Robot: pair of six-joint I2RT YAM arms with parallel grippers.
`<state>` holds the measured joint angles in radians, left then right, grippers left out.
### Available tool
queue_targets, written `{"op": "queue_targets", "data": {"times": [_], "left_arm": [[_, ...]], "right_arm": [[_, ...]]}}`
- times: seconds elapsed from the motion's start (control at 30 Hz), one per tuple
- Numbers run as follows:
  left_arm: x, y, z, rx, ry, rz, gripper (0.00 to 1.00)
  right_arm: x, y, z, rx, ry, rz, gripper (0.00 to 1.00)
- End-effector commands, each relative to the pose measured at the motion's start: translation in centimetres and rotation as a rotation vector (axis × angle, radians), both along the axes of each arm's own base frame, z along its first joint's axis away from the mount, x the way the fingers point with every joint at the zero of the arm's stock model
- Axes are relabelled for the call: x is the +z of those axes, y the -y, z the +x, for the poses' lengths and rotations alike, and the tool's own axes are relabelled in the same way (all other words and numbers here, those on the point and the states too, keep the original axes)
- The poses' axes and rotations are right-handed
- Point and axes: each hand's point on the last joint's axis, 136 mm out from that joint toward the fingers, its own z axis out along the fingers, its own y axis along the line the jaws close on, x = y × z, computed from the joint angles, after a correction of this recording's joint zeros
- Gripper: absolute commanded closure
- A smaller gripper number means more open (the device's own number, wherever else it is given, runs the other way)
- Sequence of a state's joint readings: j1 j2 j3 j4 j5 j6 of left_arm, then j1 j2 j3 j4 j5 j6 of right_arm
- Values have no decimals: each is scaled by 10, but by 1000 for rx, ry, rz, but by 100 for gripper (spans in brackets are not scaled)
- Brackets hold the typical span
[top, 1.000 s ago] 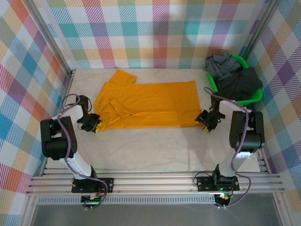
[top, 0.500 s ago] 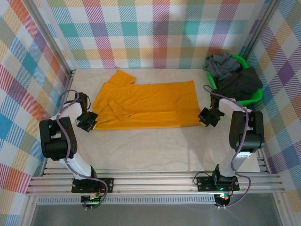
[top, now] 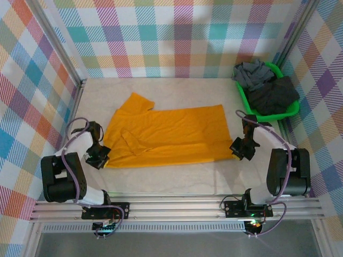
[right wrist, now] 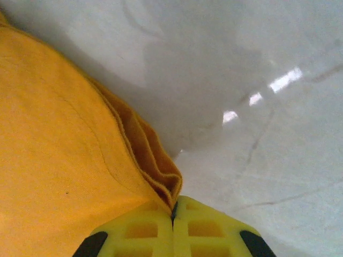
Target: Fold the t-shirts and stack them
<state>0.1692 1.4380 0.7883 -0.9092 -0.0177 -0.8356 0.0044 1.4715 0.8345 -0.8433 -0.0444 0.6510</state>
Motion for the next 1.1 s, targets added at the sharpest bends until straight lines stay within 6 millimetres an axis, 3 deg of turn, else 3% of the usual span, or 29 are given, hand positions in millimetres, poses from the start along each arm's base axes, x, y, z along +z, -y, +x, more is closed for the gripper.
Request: {"op": "queue_targets", "data": {"times": [0.0,0.07,0.17,0.23,0.33,0.4,0.53,0.63,0.73,0.87,1.07], "left_arm": [[-3,-2,-15,43,-34,13,90],[-2,-3,-13,38,-36,14,82],[15,-11,-7,23,-23,70,51],[38,-14,2,-9,32,136,42],[67,0,19,-36,148,143,42],[70,27,32,-39,223,63,43],[50,99,48,-15,294,-147,44],[33,129,51,6,285,-196,43],[22,146,60,10,278,-221,42],[10,146,68,-16,246,-184,47],[-3,150,71,-35,206,-176,67]], "right_arm": [[-4,1,-19,-44,-52,-2,100],[-8,-2,-21,-54,-66,18,99],[-3,-7,-17,-66,-38,41,73],[11,-7,-7,-60,38,37,59],[47,-21,21,22,230,70,50],[71,-52,44,132,375,191,47],[110,-129,63,358,537,484,46],[121,-163,63,464,560,555,45],[122,-176,66,472,551,597,46],[120,-179,66,479,538,603,46],[117,-174,63,477,522,572,47]]}}
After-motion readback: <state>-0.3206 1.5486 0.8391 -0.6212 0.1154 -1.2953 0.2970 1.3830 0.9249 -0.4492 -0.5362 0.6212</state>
